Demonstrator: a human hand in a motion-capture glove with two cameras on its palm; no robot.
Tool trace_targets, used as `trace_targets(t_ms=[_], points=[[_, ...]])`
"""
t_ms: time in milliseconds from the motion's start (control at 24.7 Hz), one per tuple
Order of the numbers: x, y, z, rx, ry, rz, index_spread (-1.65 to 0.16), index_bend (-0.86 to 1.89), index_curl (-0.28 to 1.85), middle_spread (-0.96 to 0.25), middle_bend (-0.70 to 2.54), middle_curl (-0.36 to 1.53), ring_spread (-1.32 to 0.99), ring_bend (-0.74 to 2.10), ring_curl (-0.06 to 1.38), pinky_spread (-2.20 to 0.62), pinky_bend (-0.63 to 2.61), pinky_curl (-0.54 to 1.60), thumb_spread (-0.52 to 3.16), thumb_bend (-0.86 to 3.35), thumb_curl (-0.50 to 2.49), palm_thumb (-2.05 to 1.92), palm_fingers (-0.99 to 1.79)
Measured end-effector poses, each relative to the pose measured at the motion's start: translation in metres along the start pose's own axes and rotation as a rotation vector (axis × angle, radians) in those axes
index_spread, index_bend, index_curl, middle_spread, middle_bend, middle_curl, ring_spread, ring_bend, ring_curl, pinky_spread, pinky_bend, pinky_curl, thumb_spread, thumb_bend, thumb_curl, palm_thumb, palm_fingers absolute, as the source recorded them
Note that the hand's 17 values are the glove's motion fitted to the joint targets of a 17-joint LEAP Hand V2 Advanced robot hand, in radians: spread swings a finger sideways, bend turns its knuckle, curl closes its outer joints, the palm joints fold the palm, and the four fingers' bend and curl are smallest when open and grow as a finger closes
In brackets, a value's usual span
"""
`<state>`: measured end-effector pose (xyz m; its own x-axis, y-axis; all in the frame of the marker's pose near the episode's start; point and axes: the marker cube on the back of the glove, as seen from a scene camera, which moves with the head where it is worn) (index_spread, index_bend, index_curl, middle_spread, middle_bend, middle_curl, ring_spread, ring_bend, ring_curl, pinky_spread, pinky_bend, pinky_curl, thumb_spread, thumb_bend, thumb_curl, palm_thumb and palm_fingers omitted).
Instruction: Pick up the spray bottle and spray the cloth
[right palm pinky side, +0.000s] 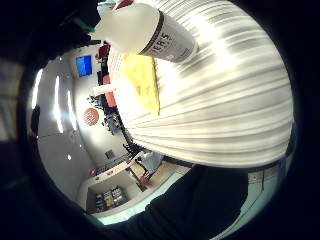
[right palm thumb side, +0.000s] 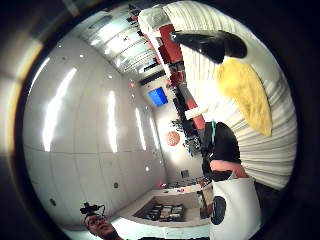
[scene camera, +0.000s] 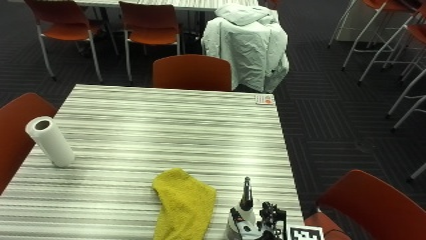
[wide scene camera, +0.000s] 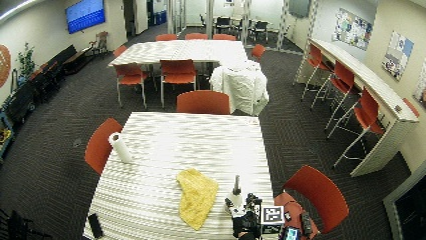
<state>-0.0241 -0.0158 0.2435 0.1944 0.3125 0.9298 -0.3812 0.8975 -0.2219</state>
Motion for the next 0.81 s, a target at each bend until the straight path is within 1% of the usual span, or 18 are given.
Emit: trace_targets(t_ms=[162, 406, 568, 811], points=[[0.004, -0.016, -0.002, 0.032, -0.001, -0.026, -0.34, 0.14, 0.19, 0.03, 0.22, 0.33, 0.12, 0.5, 0.34, 0.15, 0.7, 0.39, 1.08, 0.03, 0.49, 0.86, 0.12], [-0.019, -0.042, -0.003, 0.04, 0.04, -0.13, -0.34, 0.14, 0.2, 0.02, 0.24, 0.35, 0.12, 0.51, 0.34, 0.15, 0.63, 0.38, 1.08, 0.01, 0.5, 0.88, 0.12], [-0.023, -0.044, -0.001, 0.037, 0.038, -0.157, -0.34, 0.16, 0.22, 0.01, 0.23, 0.35, 0.12, 0.51, 0.35, 0.15, 0.58, 0.37, 1.08, 0.0, 0.51, 0.9, 0.14], [-0.023, -0.042, 0.003, 0.032, 0.034, -0.157, -0.33, 0.16, 0.24, 0.0, 0.22, 0.36, 0.12, 0.5, 0.35, 0.16, 0.54, 0.36, 1.08, -0.01, 0.52, 0.92, 0.16]])
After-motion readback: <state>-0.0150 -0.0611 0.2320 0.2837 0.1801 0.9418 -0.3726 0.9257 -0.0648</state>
